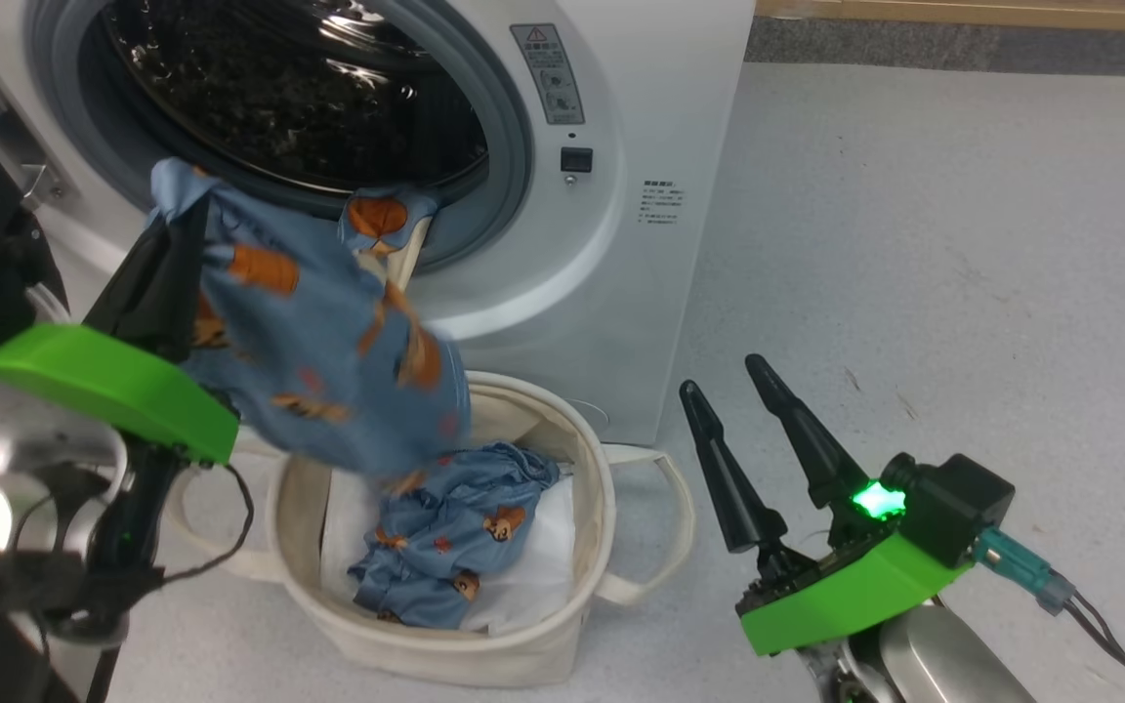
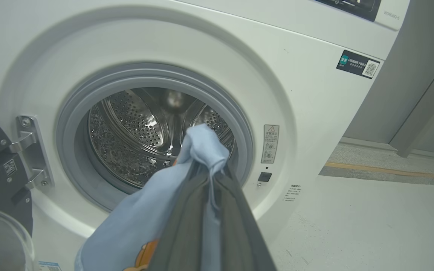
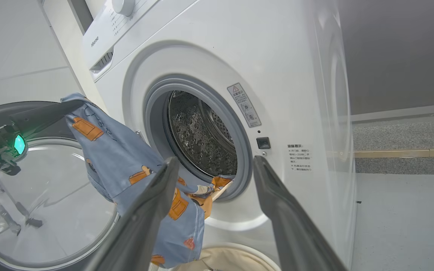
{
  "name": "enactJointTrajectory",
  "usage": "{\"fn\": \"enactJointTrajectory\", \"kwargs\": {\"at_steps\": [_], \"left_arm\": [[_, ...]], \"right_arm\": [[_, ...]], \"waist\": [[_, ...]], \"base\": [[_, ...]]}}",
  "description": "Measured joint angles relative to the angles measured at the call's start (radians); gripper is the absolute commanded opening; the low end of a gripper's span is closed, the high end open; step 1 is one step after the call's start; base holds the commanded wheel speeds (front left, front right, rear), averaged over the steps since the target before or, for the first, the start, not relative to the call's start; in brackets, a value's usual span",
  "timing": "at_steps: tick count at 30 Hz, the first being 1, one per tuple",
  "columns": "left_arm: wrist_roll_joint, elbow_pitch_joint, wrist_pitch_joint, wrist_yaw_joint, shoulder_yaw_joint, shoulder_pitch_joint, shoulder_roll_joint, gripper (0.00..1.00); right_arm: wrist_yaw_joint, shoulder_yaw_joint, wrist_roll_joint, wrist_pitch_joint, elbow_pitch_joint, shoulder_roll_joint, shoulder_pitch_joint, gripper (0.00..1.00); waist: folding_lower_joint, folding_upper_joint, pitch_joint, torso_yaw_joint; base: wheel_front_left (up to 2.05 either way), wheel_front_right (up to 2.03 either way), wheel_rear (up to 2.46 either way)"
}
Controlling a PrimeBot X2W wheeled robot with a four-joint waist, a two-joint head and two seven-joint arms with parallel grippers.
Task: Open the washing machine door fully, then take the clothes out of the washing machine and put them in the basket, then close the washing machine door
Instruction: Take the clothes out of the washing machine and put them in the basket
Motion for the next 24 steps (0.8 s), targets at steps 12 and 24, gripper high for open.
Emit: {"fn": "enactJointTrajectory", "kwargs": {"at_steps": [12,24], "left_arm": [[-0.002,-0.077,0.026,0.041,0.023,0.057,0.013,0.00],[0.016,0.258,-0.115,-0.014,-0.047,0.124,-0.043,0.00]], "right_arm": [[0.000,0.004,0.001,0.000,0.013,-0.002,-0.001,1.00],[0.000,0.008,0.001,0.000,0.019,-0.005,-0.008,1.00]], "waist": [[0.0000,0.0000,0.007,-0.032],[0.0000,0.0000,0.058,-0.082]], "base": [[0.00,0.00,0.00],[0.00,0.00,0.00]]}}
